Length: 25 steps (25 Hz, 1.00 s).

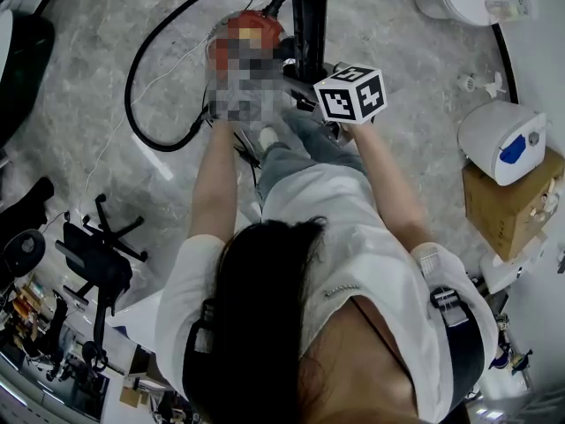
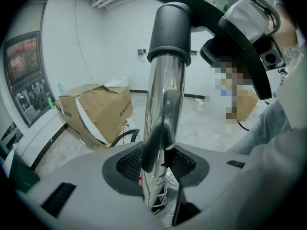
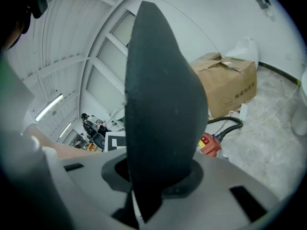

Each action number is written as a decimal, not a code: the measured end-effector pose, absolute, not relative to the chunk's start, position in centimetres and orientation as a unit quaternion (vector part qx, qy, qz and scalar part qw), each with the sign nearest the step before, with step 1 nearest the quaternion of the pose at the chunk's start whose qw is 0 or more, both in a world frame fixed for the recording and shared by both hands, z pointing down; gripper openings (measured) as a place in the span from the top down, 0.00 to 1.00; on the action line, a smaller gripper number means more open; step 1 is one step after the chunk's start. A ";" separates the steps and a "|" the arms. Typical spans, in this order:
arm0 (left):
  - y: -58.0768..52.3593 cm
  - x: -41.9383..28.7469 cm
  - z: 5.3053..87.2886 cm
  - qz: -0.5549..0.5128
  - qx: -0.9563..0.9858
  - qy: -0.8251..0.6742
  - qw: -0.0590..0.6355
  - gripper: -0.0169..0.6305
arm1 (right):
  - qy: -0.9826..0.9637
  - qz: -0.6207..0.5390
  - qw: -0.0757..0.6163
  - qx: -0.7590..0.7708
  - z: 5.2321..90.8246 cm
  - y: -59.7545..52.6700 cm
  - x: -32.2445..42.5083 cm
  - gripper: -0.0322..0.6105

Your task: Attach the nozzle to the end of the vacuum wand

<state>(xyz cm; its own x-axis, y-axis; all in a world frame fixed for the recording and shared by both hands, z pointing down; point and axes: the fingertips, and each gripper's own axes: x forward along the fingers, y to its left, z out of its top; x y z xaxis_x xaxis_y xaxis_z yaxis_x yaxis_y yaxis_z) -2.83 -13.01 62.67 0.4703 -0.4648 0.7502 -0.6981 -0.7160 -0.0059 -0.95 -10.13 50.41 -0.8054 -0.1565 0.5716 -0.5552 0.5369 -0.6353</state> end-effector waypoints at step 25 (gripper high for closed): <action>-13.1 -3.1 63.2 0.386 0.846 -0.334 0.156 0.75 | -0.832 0.479 0.228 0.164 51.1 -10.6 -1.2 0.78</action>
